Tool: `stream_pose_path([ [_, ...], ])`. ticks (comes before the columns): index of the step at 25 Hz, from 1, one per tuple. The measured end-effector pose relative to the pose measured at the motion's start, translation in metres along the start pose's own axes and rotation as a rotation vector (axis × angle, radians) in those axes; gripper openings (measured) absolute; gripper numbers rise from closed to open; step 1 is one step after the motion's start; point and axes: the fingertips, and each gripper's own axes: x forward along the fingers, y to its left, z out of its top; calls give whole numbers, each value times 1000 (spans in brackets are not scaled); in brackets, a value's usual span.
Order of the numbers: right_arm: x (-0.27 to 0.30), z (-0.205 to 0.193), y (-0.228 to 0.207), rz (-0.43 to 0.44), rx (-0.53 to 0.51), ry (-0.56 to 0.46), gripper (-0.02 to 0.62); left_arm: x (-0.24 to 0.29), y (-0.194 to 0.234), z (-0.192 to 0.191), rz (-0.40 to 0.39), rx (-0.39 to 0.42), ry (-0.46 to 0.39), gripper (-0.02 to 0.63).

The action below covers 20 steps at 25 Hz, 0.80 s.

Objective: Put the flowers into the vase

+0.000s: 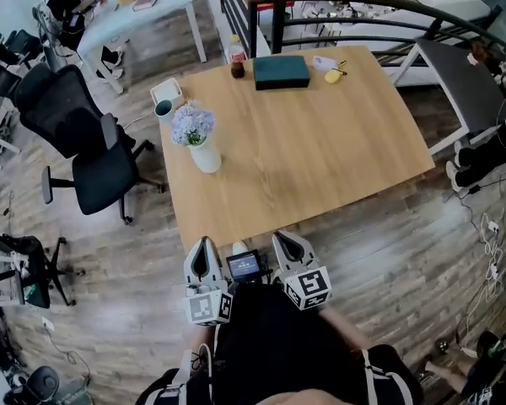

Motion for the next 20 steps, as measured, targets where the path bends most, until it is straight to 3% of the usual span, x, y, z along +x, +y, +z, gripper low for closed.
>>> stream_pose_path([
  [4, -45, -23, -4, 43, 35, 19, 18, -37, -60, -25, -16, -56, 68, 48],
  [9, -75, -41, 20, 139, 60, 31, 18, -80, -92, -35, 7, -40, 95, 46],
  [15, -88, -43, 47, 187, 38, 28, 18, -115, -81, -26, 55, -55, 60, 48],
  [20, -96, -48, 72, 192, 9, 29, 18, -142, -69, -21, 45, -72, 11, 48],
])
